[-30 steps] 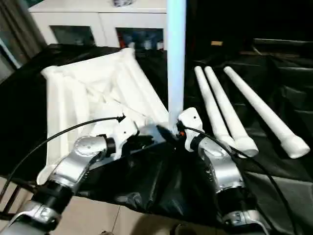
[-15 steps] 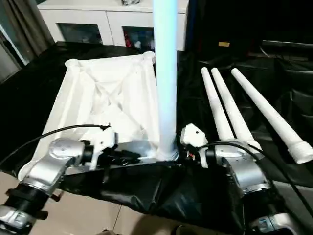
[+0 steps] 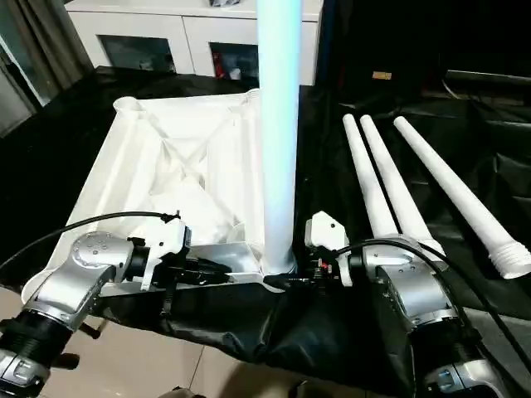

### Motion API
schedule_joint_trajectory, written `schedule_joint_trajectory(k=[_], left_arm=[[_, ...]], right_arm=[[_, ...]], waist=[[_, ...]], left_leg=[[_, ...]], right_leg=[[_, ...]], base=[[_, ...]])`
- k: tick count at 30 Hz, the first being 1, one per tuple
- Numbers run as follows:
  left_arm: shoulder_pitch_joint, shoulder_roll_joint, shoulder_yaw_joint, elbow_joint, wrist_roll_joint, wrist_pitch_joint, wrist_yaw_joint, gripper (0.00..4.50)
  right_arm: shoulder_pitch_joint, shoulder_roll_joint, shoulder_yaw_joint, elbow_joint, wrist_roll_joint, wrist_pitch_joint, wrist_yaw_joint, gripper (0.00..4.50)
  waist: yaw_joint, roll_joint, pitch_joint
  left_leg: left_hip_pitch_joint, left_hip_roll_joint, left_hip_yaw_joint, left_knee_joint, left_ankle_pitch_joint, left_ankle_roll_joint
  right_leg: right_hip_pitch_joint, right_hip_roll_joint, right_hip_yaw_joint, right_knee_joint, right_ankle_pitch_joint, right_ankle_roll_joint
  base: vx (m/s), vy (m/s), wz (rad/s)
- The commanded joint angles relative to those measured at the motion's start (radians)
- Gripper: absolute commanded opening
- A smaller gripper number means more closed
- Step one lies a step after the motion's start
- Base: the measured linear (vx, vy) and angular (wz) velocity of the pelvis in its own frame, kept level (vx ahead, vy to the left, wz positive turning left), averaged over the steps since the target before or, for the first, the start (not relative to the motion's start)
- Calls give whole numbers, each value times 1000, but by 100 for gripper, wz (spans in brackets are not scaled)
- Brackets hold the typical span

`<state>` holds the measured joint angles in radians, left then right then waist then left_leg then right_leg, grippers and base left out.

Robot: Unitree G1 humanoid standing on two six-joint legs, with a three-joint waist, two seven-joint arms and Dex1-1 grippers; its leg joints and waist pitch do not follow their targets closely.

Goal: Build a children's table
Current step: Rotate leg to tighten, then rotate table base

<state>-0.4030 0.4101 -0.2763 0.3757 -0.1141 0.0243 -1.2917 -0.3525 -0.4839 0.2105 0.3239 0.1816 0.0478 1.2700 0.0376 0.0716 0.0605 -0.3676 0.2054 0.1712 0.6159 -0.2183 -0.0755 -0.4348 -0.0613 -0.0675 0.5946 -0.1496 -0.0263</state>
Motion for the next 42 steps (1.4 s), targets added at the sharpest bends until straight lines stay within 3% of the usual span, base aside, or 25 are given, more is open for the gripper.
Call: schedule_joint_trajectory(k=[1,4,8,9,12,13,14,17,22,25,28,31,32,33,34,35,37,39,40,41,42], left_arm=[[-11,4,28,-46,-35,-18,4,0],[-16,-27,28,-45,-22,-12,57,0],[-40,-115,21,-14,38,2,224,0],[-42,-125,19,-12,44,6,241,0],[-55,-197,8,3,75,25,346,0],[-60,-228,0,10,84,33,383,0],[-66,-275,-16,20,103,41,436,0],[-76,-328,-32,37,138,44,506,0],[-81,-392,-69,65,197,30,590,0],[-82,-397,-74,70,206,24,587,0],[-82,-401,-72,71,216,22,590,0],[-74,-401,-69,64,206,0,566,0],[-72,-401,-69,61,206,0,565,0],[-69,-403,-69,57,203,-1,563,0],[-67,-404,-69,55,201,2,563,0],[-65,-406,-68,51,205,2,572,0],[-63,-408,-66,49,212,0,585,0],[-63,-418,-46,48,210,8,609,0],[-64,-418,-41,47,204,14,605,27],[-64,-414,-41,43,202,20,599,44],[-61,-402,-41,35,203,23,595,55]], right_arm=[[23,-1,22,-7,-3,22,16,276],[27,36,3,3,-4,27,-56,275],[0,153,-49,74,-42,10,-303,275],[-3,166,-53,81,-47,13,-331,275],[-27,257,-86,123,-60,23,-508,275],[-37,298,-105,139,-59,28,-580,275],[-51,362,-136,160,-57,22,-685,275],[-64,415,-161,187,-76,24,-798,275],[-57,467,-155,193,-129,-20,-914,275],[-57,479,-167,195,-127,-28,-921,275],[-62,484,-179,198,-122,-26,-925,348],[-67,459,-182,185,-136,-36,-944,356],[-65,453,-184,178,-138,-41,-949,366],[-62,445,-191,162,-133,-40,-949,366],[-57,438,-196,147,-126,-35,-942,366],[-43,420,-207,105,-115,-29,-922,366],[-29,403,-214,65,-103,-19,-901,366],[35,343,-241,-77,-41,43,-816,366],[51,327,-246,-111,-24,58,-796,372],[71,307,-249,-149,-5,72,-769,375],[108,269,-254,-213,35,97,-719,375]], waist=[[2,-22,-72],[0,-23,-70],[-9,-24,-66],[-13,-25,-68],[-28,-23,-65],[-32,-24,-66],[-32,-24,-66],[-37,-23,-64],[-34,-20,-66],[-34,-16,-66],[-35,-16,-65],[-34,-17,-68],[-29,-14,-70],[-29,-18,-70],[-26,-15,-71],[-24,-22,-72],[-13,-21,-74],[0,-25,-74],[6,-25,-78],[8,-32,-80],[10,-29,-79]], left_leg=[[-3,17,2,-64,-69,134],[-4,16,2,-65,-71,127],[-2,12,2,-67,-96,96],[-7,11,-1,-69,-95,86],[-3,7,1,-69,-115,78],[-4,7,-2,-70,-116,71],[-4,7,-2,-70,-116,71],[-3,5,-2,-70,-121,64],[-5,7,-2,-70,-120,80],[-5,8,-3,-72,-133,85],[-2,8,-2,-72,-147,86],[-4,8,-3,-71,-135,90],[1,9,-1,-69,-131,93],[2,9,0,-69,-129,96],[-2,9,-1,-68,-112,100],[-5,9,0,-68,-98,107],[-4,10,1,-65,-80,121],[-1,11,3,-64,-64,136],[3,14,3,-62,-46,152],[-6,13,2,-61,-21,170],[-7,14,1,-59,-15,183]], right_leg=[[75,-60,39,-61,-227,-213],[74,-61,39,-63,-239,-208],[72,-61,38,-74,-298,-190],[79,-62,36,-72,-311,-178],[70,-58,37,-81,-329,-172],[75,-60,35,-80,-341,-167],[75,-60,35,-80,-341,-167],[72,-59,34,-87,-379,-151],[72,-59,35,-85,-336,-161],[71,-60,35,-85,-330,-166],[70,-61,36,-86,-329,-173],[74,-61,36,-83,-308,-178],[68,-61,38,-84,-301,-183],[67,-60,39,-83,-295,-186],[72,-61,39,-78,-274,-192],[74,-60,38,-76,-259,-190],[74,-60,40,-72,-238,-189],[74,-59,42,-70,-214,-185],[74,-58,45,-63,-167,-189],[78,-59,43,-55,-127,-199],[76,-63,42,-54,-122,-201]], base=[[0,0,0],[0,0,0],[0,0,0],[0,0,0],[0,0,0],[0,0,0],[0,0,0],[0,0,0],[0,0,0],[0,0,0],[0,0,0],[0,0,0],[0,0,0],[0,0,0],[0,0,0],[0,0,0],[0,0,0],[0,0,0],[0,0,0],[0,0,0],[0,0,0]])
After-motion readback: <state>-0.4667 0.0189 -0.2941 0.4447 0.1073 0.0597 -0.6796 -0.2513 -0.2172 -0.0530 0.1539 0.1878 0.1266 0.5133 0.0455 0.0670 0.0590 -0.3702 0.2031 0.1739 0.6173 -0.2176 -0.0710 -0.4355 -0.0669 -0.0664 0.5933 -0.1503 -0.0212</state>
